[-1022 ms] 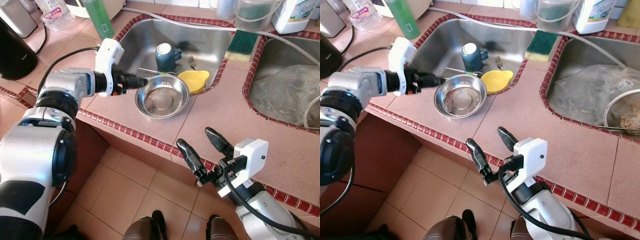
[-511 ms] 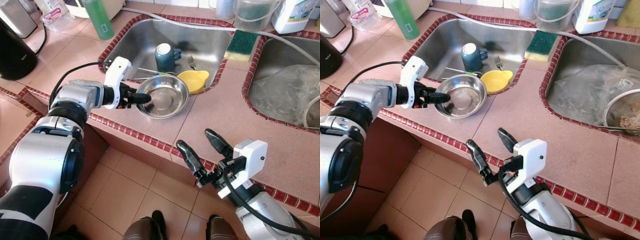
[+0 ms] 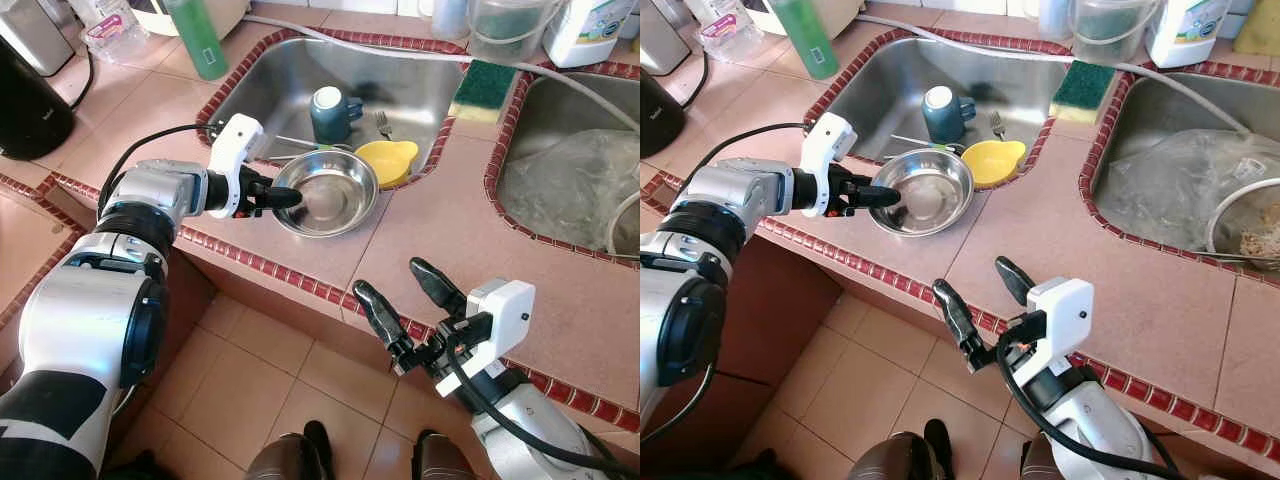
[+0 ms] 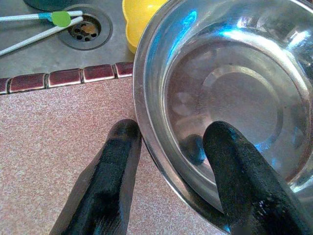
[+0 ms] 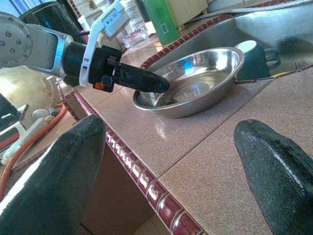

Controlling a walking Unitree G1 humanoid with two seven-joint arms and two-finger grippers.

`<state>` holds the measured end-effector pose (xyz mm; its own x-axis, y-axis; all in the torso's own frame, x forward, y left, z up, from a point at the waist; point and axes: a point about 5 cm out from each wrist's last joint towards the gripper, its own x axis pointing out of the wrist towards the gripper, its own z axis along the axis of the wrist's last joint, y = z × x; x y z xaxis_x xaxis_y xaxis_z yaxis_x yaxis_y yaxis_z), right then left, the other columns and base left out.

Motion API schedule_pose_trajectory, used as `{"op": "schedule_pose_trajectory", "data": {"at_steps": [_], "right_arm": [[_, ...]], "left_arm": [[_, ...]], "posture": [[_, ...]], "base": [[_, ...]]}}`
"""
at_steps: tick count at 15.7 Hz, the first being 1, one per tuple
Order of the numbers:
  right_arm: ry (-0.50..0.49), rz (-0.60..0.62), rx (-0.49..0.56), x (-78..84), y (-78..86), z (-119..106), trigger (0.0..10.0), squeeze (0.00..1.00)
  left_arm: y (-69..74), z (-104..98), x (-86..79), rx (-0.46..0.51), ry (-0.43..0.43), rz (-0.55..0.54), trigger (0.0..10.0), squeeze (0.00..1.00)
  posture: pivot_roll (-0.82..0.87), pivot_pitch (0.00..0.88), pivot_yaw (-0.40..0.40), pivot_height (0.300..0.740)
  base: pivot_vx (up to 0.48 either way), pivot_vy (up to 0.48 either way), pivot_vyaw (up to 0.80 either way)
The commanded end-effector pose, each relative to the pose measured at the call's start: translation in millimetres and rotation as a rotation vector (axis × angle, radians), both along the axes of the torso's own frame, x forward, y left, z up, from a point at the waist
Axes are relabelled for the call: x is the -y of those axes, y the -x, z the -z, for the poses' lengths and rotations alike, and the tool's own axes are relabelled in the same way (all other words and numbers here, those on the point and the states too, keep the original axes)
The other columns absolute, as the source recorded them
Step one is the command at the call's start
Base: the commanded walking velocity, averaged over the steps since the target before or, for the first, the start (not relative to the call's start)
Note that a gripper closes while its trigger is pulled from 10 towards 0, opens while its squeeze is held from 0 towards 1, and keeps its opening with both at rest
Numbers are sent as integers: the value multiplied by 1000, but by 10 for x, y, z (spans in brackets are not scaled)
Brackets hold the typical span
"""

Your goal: Kitchen organization

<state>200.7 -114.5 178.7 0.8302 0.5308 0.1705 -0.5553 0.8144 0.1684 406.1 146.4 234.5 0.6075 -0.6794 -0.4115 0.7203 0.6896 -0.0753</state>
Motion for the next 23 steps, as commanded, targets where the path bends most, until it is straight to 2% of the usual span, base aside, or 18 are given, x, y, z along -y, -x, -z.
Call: {"op": "schedule_pose_trajectory", "data": {"at_steps": [1, 2, 3, 12, 16, 18, 19, 23], "right_arm": [[-15, -19, 2, -47, 51, -24, 10000, 0], [-15, -19, 2, -47, 51, -24, 10000, 0], [-10, -18, 4, -66, 65, -8, 10000, 0], [-10, -13, 7, -66, 59, -7, 10000, 0], [-6, -8, 10, -50, 40, -13, 10000, 0], [-6, -6, 13, -46, 28, -18, 10000, 0], [-6, -3, 14, -43, 18, -18, 10000, 0], [-6, 7, 28, -30, -20, -37, 10000, 0]], "left_arm": [[4, 22, -52, 0, -20, -12, 10000, 0], [4, 22, -52, 0, -20, -12, 10000, 0], [-2, -80, 24, 19, 31, 27, 0, 0], [-3, -113, 43, 24, 54, 37, 0, 0], [-8, -156, 55, 26, 93, 29, 0, 0], [-16, -228, 116, 23, 175, 23, 0, 0], [-19, -275, 164, 13, 245, 18, 0, 0], [-60, -361, 284, 48, 352, -44, 0, 0]], "posture": [[-232, 233, 215, 740], [-232, 233, 215, 740], [-241, 203, 220, 740], [-240, 205, 222, 740], [-236, 212, 223, 740], [-238, 216, 226, 740], [-240, 216, 226, 740], [-255, 200, 226, 740]], "base": [[0, 0, 0], [0, 0, 0], [0, 0, 0], [0, 0, 0], [0, 0, 0], [0, 0, 0], [0, 0, 0], [0, 0, 0]]}}
